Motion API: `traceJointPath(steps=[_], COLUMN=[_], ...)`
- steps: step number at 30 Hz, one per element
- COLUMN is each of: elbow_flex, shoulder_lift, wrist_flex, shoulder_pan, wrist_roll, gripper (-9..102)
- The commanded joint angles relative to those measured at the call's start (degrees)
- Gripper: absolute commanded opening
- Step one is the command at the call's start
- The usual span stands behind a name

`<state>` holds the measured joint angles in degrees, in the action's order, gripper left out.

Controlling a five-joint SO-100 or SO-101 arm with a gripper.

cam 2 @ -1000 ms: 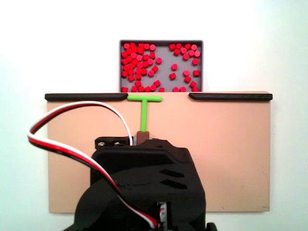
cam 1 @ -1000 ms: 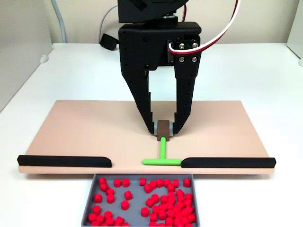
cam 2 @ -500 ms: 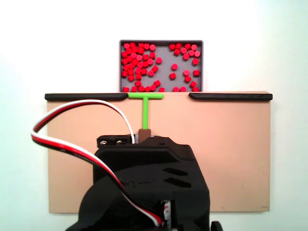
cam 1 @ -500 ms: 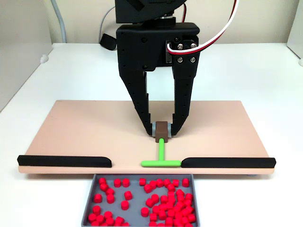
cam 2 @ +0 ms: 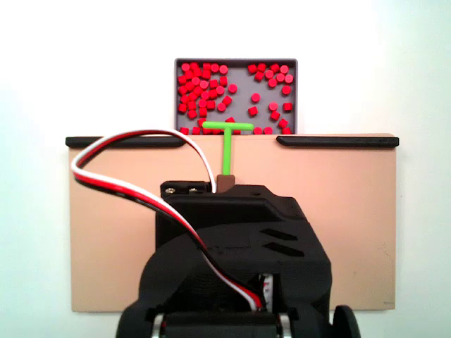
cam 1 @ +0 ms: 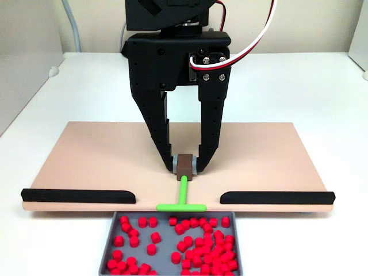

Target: Push granules from bottom to the grey container

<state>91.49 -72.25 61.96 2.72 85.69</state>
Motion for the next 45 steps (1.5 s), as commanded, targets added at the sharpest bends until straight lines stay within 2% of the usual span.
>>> traceJointPath(steps=[1,10,16,22,27,37,45], elbow_flex=[-0.1,-3.2,-9.5,-11.3,-3.6,24.0,28.7], shoulder_lift=[3.1,4.2,4.6,-2.3,-12.4,-41.6,-47.7], wrist_flex=[0.4,0.4,7.1,14.8,17.3,17.3,17.3], shoulder_pan=[0.3,0.0,-0.8,-1.2,-0.7,-1.6,-1.7], wrist_roll=[-0.3,0.0,0.1,1.1,3.3,5.9,4.1], gripper=[0,0,0,0,0,0,0])
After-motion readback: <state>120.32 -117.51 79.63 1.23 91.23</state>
